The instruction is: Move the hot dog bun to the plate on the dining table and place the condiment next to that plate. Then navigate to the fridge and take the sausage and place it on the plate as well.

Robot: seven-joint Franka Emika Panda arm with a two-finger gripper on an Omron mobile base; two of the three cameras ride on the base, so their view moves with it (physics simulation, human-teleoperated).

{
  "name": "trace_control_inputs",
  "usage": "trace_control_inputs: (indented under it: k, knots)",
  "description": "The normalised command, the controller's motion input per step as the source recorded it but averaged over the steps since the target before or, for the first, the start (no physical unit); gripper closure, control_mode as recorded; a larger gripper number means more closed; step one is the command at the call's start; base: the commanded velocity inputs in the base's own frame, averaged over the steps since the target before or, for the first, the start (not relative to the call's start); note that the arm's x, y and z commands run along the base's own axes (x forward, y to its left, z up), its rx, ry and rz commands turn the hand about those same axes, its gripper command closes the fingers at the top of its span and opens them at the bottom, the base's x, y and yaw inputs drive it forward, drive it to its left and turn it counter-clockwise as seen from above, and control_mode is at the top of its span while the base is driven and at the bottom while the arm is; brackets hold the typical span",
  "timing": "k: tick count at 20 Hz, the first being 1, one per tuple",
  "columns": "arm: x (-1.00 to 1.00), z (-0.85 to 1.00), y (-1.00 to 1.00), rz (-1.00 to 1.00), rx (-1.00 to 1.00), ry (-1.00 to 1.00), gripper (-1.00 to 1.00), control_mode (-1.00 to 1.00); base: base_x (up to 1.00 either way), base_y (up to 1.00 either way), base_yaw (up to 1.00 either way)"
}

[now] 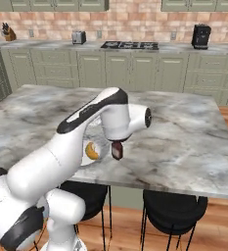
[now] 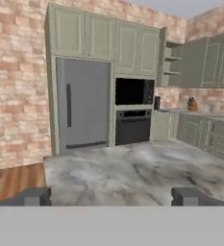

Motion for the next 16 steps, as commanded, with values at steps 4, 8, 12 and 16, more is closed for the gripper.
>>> trace_control_inputs:
  k: [4, 8, 12, 16]
  knots:
    - [-0.64, 0.68, 0.09, -0.47, 0.10, 0.44, -1.00, -1.00, 0.00, 0.00, 0.00]
    - [-0.38, 0.19, 0.00, -0.52, 0.03, 0.56, -1.00, -1.00, 0.00, 0.00, 0.00]
    - [-0.37, 0.00, 0.00, -0.48, -0.10, 0.65, -1.00, -1.00, 0.00, 0.00, 0.00]
    - [-0.56, -0.10, -0.03, -0.39, -0.34, 0.58, -1.00, -1.00, 0.00, 0.00, 0.00]
